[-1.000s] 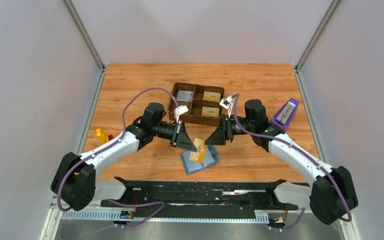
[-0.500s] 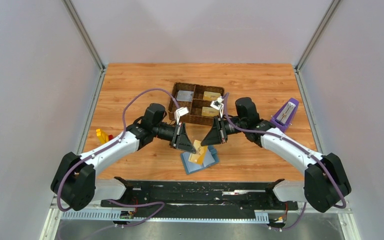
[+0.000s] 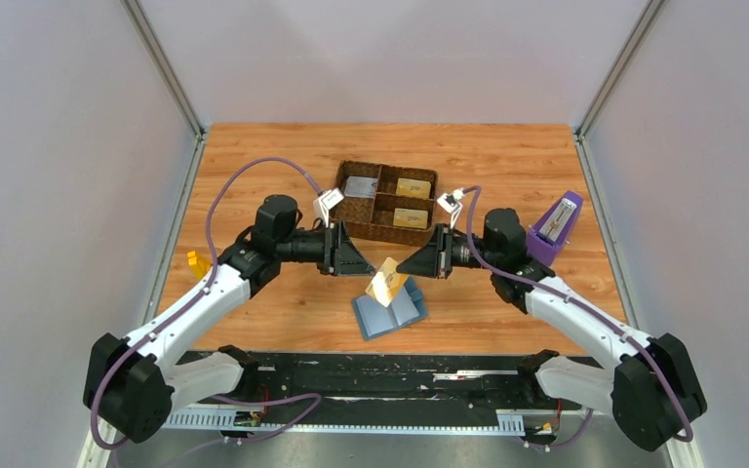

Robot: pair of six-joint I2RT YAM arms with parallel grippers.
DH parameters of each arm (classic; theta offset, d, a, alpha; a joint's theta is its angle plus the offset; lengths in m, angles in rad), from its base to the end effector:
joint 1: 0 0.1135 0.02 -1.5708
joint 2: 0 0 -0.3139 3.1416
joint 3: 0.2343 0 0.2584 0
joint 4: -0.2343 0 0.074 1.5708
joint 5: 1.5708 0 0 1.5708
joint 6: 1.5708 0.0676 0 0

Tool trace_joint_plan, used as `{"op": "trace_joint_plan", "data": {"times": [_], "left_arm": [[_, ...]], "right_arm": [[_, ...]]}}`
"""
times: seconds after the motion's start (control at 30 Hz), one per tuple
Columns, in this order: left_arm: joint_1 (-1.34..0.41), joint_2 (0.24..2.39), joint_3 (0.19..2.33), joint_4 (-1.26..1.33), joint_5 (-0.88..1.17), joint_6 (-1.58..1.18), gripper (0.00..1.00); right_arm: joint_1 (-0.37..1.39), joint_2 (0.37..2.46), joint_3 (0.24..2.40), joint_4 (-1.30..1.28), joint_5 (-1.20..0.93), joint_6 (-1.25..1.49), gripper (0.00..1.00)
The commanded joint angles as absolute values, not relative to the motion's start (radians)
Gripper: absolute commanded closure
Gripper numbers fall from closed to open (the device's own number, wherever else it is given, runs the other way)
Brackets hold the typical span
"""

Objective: Take the credit cards out of the card holder
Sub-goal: Remove the credit card from the card holder.

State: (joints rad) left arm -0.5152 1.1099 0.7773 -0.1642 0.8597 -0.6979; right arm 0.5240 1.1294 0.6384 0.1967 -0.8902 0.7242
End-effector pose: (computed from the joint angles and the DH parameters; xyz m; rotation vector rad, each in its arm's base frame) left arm 0.1848 -0.1635 0.3130 0.3990 2.2554 -1.5822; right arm 0.1879 0.1693 0.2979 -0.5017 2.0502 1.6328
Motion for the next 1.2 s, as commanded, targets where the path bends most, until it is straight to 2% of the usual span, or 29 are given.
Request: {"op": "trace_joint_plan", "data": {"times": [0.0,0.3,0.57,0.9,1.17], "left_arm": [[-0.511,1.061,0.736,-0.04,0.801,-0.782,0.44],[-0.512,1.056,0.623,0.329,0.769,-0.988,0.4],[-0.531,1.174,0.594,0.62,0.758,-1.12,0.39],[-0.598,1.307,0.656,0.727,0.743,-1.154,0.48],[-0.605,1.367,0.671,0.818,0.752,-1.215,0.52]], "right_arm": [[0.517,1.052,0.569,0.462,-0.731,0.939,1.0],[0.524,0.949,0.379,0.69,-0.455,1.185,1.0],[0.545,0.861,0.259,0.77,-0.228,1.327,1.0],[0.549,0.705,0.178,0.694,-0.041,1.38,1.0],[0.55,0.707,0.172,0.688,-0.037,1.389,1.0]]}}
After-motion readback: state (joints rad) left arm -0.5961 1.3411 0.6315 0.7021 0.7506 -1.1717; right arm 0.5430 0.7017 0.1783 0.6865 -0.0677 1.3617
